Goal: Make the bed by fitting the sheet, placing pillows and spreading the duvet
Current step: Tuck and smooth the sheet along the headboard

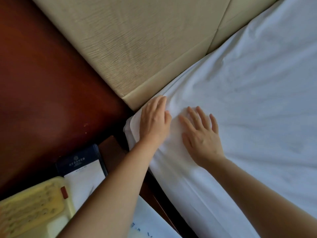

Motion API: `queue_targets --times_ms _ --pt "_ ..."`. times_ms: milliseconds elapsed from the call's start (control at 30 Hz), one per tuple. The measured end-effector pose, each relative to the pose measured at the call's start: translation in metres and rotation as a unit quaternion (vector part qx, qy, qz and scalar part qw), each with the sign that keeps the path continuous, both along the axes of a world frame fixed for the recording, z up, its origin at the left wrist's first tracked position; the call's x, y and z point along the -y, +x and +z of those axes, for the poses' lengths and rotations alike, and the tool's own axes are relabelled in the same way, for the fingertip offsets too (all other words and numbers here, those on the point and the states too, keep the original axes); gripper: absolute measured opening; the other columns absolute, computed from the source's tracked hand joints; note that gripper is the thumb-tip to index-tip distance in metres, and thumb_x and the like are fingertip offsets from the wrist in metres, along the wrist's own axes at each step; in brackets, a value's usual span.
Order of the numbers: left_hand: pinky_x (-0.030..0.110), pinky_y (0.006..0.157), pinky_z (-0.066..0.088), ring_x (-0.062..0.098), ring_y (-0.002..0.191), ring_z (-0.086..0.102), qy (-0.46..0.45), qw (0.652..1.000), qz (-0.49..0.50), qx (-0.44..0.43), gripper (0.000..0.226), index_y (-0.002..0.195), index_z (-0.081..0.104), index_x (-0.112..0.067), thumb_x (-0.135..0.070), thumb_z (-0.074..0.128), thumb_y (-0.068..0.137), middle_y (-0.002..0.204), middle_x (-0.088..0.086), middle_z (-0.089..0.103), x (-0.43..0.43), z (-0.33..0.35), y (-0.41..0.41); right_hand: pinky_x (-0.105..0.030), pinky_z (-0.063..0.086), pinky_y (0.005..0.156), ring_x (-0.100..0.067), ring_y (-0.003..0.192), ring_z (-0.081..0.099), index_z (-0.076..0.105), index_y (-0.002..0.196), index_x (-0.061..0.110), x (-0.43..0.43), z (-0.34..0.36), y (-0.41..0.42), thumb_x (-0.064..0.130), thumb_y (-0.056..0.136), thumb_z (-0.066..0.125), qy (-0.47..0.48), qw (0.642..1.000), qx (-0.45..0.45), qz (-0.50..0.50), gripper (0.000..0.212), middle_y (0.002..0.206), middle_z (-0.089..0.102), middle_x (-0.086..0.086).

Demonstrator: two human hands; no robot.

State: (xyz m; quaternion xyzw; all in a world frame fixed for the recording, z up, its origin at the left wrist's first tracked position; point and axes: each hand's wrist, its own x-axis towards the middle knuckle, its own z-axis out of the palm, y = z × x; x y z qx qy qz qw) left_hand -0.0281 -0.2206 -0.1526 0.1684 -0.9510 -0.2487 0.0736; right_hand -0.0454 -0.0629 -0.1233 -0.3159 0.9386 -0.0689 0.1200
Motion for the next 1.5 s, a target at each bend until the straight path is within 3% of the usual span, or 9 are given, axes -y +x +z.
queue_targets --times_ms 167,367,567,767,933,1067,1267,1400,1500 --pt "0.039 0.092 0.036 0.036 0.116 0.05 0.036 0.984 0.071 0.161 0.043 0.117 0.053 -0.005 -0.036 0.029 0.099 0.124 0.017 0.056 0.015 -0.002 -0.029 -0.054 0.023 0.109 -0.037 0.137 0.03 0.045 0.136 0.019 -0.013 0.008 -0.042 0.035 0.086 0.027 0.045 0.998 0.011 -0.041 0.056 0.147 0.039 -0.011" --pt "0.041 0.097 0.038 0.039 0.12 0.048 0.077 0.936 0.067 0.336 0.061 0.122 0.056 -0.005 -0.045 0.017 0.099 0.128 0.021 0.055 0.032 0.009 -0.046 -0.042 0.007 0.114 -0.022 0.146 0.003 0.015 0.149 0.028 -0.012 0.018 -0.075 0.031 0.099 0.032 0.071 0.995 0.048 -0.052 0.053 0.158 0.01 0.002" --pt "0.043 0.083 0.045 0.039 0.102 0.058 0.014 0.982 0.127 0.137 0.052 0.108 0.058 0.002 -0.03 0.02 0.095 0.11 0.022 0.062 0.002 0.005 -0.02 -0.038 0.003 0.116 -0.02 0.146 0.0 0.013 0.15 0.026 -0.002 0.015 -0.115 0.031 0.099 0.031 0.055 0.997 0.035 -0.027 0.054 0.159 0.007 0.001" --pt "0.042 0.097 0.04 0.027 0.118 0.051 -0.053 0.997 0.026 -0.045 0.044 0.124 0.057 -0.004 -0.023 0.037 0.091 0.128 0.014 0.058 -0.033 -0.001 -0.028 -0.042 0.0 0.116 -0.021 0.146 0.003 0.017 0.149 0.029 -0.002 0.006 -0.168 0.033 0.098 0.028 0.094 0.995 0.015 -0.015 0.052 0.158 0.011 -0.001" --pt "0.037 0.09 0.046 0.027 0.107 0.06 -0.059 0.996 0.064 0.037 0.046 0.121 0.059 -0.007 -0.028 0.038 0.086 0.117 0.01 0.064 -0.051 -0.001 -0.095 -0.04 -0.002 0.116 -0.016 0.146 0.001 0.01 0.149 0.035 -0.007 -0.001 -0.196 0.036 0.1 0.02 0.104 0.992 0.024 0.06 0.051 0.158 0.009 0.005" --pt "0.038 0.069 0.047 0.035 0.08 0.063 -0.04 0.987 0.116 0.106 0.046 0.086 0.064 -0.008 -0.033 0.025 0.085 0.084 0.014 0.068 -0.047 0.0 -0.118 -0.041 -0.002 0.116 -0.016 0.146 0.005 0.02 0.148 0.033 0.005 -0.013 -0.21 0.038 0.1 0.018 0.098 0.991 0.024 0.086 0.048 0.157 0.016 0.004" --pt "0.038 0.081 0.04 0.037 0.106 0.055 0.005 0.965 0.149 0.215 0.045 0.104 0.063 -0.008 -0.031 0.025 0.101 0.113 0.015 0.064 -0.029 0.005 -0.133 -0.036 0.017 0.109 -0.02 0.122 0.038 0.053 0.123 0.026 0.028 -0.02 -0.225 0.038 0.1 0.02 0.089 0.989 0.0 0.114 0.043 0.125 0.054 0.004" --pt "0.037 0.084 0.038 0.035 0.11 0.052 0.042 0.959 0.145 0.242 0.046 0.109 0.06 -0.006 -0.031 0.022 0.101 0.117 0.016 0.061 -0.033 0.009 -0.137 -0.037 0.014 0.111 -0.02 0.129 0.032 0.048 0.129 0.024 0.027 -0.019 -0.22 0.037 0.1 0.018 0.09 0.99 0.008 0.105 0.044 0.133 0.048 0.002" --pt "0.04 0.092 0.034 0.031 0.112 0.052 -0.019 0.961 0.156 0.228 0.042 0.109 0.055 -0.009 -0.031 0.02 0.1 0.117 0.011 0.061 -0.045 0.009 -0.125 -0.037 0.001 0.117 -0.019 0.145 0.007 0.025 0.147 0.02 0.014 -0.013 -0.199 0.036 0.101 0.016 0.073 0.993 0.036 0.086 0.05 0.155 0.021 -0.001"
